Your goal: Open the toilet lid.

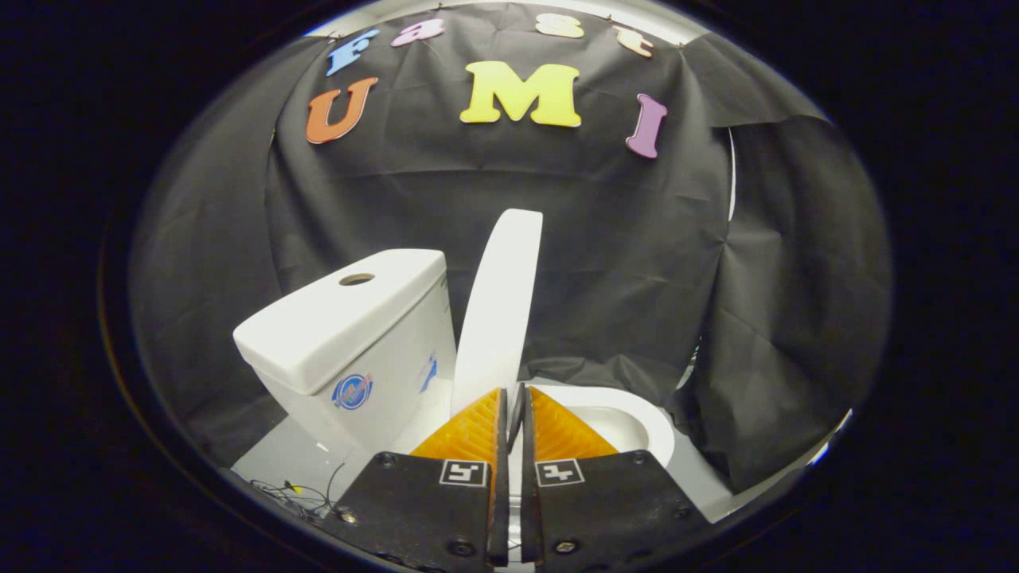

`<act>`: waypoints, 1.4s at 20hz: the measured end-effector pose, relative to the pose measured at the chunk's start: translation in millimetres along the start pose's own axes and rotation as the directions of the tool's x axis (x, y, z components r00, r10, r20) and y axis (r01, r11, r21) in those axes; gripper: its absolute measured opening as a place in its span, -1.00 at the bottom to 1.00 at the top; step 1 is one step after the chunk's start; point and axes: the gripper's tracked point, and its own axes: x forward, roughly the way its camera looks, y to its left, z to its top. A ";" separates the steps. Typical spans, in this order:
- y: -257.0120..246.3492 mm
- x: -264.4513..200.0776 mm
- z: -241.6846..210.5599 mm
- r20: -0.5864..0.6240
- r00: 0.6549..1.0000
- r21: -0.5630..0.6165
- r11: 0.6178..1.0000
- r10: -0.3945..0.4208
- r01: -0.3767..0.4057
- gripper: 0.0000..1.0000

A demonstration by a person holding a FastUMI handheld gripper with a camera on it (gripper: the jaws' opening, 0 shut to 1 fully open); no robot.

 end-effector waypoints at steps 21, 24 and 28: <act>70.5 -1.4 -2.9 -0.010 0.987 -0.159 0.974 0.160 -0.160 -0.39; 53.3 -22.3 10.9 0.063 0.982 -0.110 0.979 0.180 -0.172 0.06; 23.8 -70.7 47.9 0.239 0.944 -0.092 0.973 0.229 -0.213 0.63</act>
